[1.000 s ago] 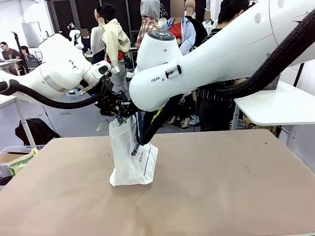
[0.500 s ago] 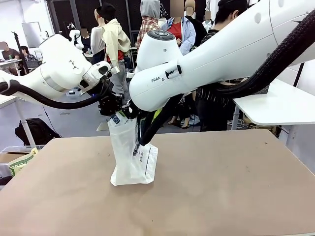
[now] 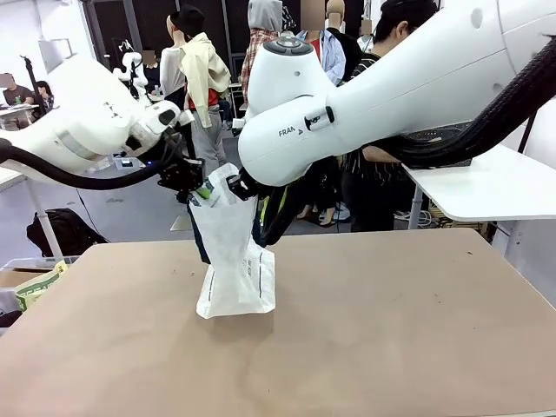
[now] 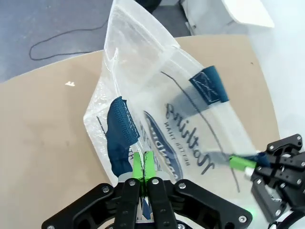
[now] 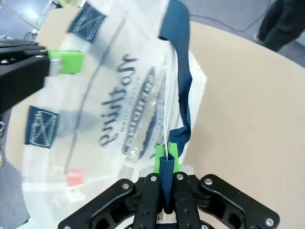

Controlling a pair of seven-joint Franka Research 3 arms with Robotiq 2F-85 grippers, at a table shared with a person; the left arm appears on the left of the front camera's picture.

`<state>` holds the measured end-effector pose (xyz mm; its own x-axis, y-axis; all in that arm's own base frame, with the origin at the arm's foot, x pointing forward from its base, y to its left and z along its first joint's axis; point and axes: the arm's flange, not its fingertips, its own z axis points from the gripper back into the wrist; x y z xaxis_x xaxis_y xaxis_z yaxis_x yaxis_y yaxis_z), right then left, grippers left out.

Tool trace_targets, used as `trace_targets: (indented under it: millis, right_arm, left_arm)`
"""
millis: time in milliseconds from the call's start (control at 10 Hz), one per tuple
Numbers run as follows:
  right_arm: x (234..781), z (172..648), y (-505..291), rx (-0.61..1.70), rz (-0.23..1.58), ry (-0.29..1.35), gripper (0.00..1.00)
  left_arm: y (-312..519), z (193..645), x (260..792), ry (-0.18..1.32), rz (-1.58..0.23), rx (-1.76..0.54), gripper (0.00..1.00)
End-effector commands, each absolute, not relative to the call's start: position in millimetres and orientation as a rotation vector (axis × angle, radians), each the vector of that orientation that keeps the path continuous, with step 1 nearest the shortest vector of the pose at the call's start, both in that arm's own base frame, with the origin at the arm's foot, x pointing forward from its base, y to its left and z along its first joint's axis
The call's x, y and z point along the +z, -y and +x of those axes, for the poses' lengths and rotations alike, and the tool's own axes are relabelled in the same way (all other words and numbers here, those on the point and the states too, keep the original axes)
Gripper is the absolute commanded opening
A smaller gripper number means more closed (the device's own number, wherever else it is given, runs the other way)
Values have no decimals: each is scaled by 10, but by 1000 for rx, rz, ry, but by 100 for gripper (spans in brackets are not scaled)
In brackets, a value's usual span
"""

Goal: Transfer purchased items from the store into the shopping bag.
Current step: Open the Reusable shopping bag in the center of the table.

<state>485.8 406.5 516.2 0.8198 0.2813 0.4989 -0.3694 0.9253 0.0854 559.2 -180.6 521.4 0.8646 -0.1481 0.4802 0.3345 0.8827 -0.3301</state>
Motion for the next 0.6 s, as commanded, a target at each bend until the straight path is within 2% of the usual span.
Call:
trace_targets:
  millis: [0, 500]
  right_arm:
    - [5148, 4746, -3956, 302, 119, 524, 0]
    - [5034, 4769, -3836, 362, 72, 563, 0]
  left_arm:
    - [1555, 5329, 5237, 506, -372, -186, 0]
    - [1044, 4978, 5187, 580, -369, -85, 0]
